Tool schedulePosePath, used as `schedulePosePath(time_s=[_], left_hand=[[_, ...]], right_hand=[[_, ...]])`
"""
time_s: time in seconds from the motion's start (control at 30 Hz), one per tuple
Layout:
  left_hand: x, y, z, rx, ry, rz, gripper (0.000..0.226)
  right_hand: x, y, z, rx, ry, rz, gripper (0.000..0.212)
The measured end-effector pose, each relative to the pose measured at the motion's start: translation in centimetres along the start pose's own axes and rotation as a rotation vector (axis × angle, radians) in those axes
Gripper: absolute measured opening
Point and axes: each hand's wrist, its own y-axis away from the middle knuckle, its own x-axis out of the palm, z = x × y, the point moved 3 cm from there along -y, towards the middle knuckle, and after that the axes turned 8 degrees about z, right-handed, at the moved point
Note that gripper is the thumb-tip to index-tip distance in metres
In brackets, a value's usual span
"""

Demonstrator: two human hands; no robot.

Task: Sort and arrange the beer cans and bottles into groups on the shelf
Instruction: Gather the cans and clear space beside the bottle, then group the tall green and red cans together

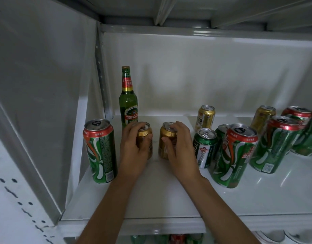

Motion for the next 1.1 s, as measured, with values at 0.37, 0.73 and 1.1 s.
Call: schedulePosePath(time_s=[0.37, 0.73, 1.1], left_hand=[[0.2, 1.0, -1.9, 0.168, -0.049, -0.024, 0.048], [0.5, 1.8, -8.7, 0.463, -0.077, -0.014, 0.047], [15.4, 7.8, -27.2, 0.573, -0.074, 0.485, 0.057]], right_hand=[[-3.8, 4.2, 5.6, -0.117, -0.035, -0.077, 0.039], [-18.8, 12.4, 4.8, -0.018, 0.294, -0.332, 0.016], [-35.8, 21.2, -1.0, 0.432, 0.582, -0.139, 0.067]])
